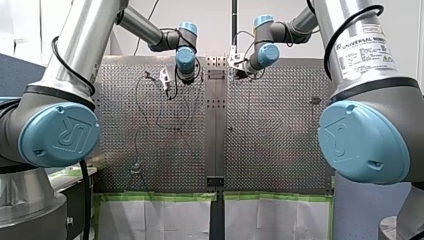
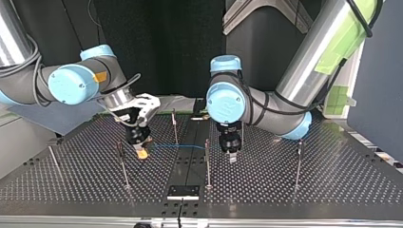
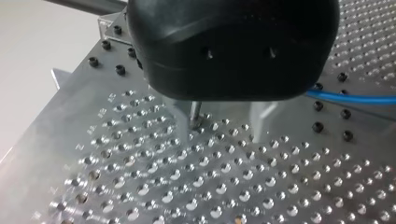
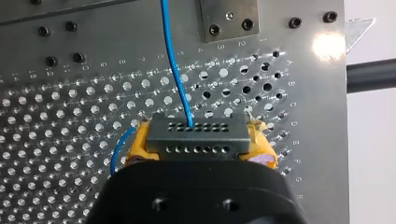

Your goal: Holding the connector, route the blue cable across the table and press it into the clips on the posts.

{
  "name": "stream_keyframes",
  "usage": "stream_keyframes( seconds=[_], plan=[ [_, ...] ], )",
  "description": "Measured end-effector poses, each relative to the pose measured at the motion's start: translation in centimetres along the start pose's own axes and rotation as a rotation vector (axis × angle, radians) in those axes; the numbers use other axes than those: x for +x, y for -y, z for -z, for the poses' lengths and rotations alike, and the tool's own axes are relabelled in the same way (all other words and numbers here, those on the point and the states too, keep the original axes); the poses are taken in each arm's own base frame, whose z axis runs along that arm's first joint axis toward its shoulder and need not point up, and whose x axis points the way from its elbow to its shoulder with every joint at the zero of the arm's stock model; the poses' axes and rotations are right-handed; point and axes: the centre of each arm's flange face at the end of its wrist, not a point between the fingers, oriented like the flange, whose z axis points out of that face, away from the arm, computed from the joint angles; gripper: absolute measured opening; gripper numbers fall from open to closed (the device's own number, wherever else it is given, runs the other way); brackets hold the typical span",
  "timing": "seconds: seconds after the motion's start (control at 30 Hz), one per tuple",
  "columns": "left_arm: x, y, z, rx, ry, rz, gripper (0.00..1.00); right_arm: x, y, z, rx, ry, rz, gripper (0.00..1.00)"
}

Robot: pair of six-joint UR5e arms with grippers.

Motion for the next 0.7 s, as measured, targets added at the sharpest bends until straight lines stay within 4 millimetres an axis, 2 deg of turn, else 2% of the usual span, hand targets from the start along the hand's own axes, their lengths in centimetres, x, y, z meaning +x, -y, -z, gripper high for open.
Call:
stream_keyframes(
  seconds=[0.03,0.43,0.7],
  plan=[
    [0.0,0.1,0.1,0.005,-0.003,-0.004,0.98,0.0,0.0,0.0,0.0,0.0,0.0,0.0],
    [0.3,-0.2,1.3,-0.046,-0.04,-0.056,0.98,0.1,0.0,0.1,0.0,-0.001,-0.001,0.0],
    [0.6,1.0,4.4,0.003,-0.089,-0.087,0.98,0.7,0.0,0.3,-0.001,-0.01,-0.002,0.0]
  ],
)
